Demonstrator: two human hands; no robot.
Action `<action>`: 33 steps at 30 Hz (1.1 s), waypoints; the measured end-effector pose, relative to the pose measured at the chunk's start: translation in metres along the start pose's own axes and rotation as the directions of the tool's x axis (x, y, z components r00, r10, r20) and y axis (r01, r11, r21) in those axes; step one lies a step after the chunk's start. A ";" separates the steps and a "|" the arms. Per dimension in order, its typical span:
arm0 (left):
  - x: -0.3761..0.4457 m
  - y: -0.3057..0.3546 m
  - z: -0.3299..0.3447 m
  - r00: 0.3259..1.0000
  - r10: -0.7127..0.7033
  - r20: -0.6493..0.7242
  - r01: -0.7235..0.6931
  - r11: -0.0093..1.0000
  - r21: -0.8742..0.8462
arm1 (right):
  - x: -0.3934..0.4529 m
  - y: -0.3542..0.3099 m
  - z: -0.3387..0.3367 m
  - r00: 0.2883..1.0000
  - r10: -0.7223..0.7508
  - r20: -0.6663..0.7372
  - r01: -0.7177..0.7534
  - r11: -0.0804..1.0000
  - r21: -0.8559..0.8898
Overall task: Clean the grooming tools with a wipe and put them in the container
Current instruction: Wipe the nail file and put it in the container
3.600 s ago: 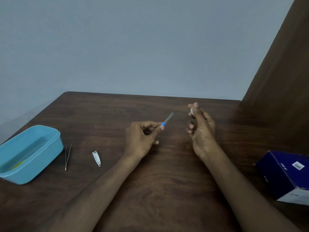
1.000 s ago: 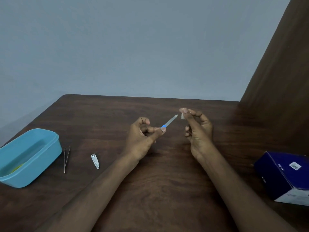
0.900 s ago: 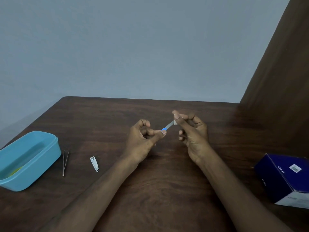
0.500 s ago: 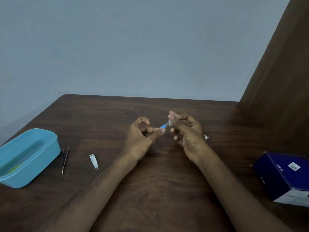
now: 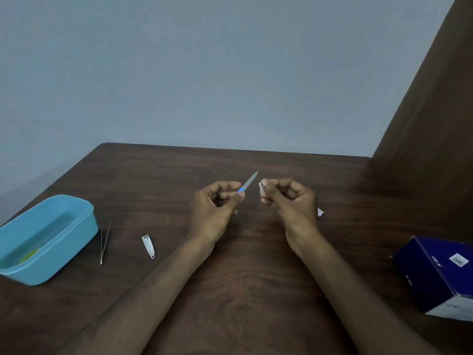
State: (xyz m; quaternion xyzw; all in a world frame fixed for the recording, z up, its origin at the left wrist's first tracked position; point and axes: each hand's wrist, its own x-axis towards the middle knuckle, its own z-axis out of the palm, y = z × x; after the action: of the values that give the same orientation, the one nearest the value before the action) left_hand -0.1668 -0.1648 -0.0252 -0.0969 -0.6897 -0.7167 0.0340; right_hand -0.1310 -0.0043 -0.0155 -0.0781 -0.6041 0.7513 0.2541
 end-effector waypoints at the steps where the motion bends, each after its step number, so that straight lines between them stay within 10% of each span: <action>1: 0.000 0.000 0.000 1.000 0.000 -0.007 0.001 1.000 0.006 | -0.001 0.001 0.001 0.999 -0.038 0.017 0.039 0.998 -0.048; 6: 0.001 -0.004 0.001 1.000 0.007 -0.011 -0.007 0.999 0.032 | -0.004 0.004 0.000 0.920 -0.365 0.139 0.389 0.817 -0.426; 11: -0.001 0.000 0.001 0.998 0.018 0.059 -0.021 0.998 0.057 | -0.006 0.004 -0.002 0.669 -0.604 0.432 0.730 0.428 -0.532; 19: -0.001 0.001 -0.001 1.000 -0.028 -0.008 0.028 0.998 0.052 | 0.004 0.002 -0.014 0.677 -0.680 0.281 0.650 0.373 -0.662; 26: -0.006 0.005 0.000 0.970 0.237 -0.060 -0.217 0.946 0.243 | 0.001 0.010 0.003 0.525 -0.636 0.566 0.821 0.202 -0.534; 33: -0.008 0.004 0.005 0.954 0.291 -0.068 -0.260 0.922 0.286 | 0.012 0.005 -0.011 0.553 -0.667 0.499 0.773 0.187 -0.606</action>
State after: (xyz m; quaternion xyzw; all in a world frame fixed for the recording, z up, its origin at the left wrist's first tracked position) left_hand -0.1582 -0.1609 -0.0228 -0.1480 -0.7588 -0.6067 0.1852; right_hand -0.1377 0.0101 -0.0212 0.1594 -0.8407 0.2015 0.4767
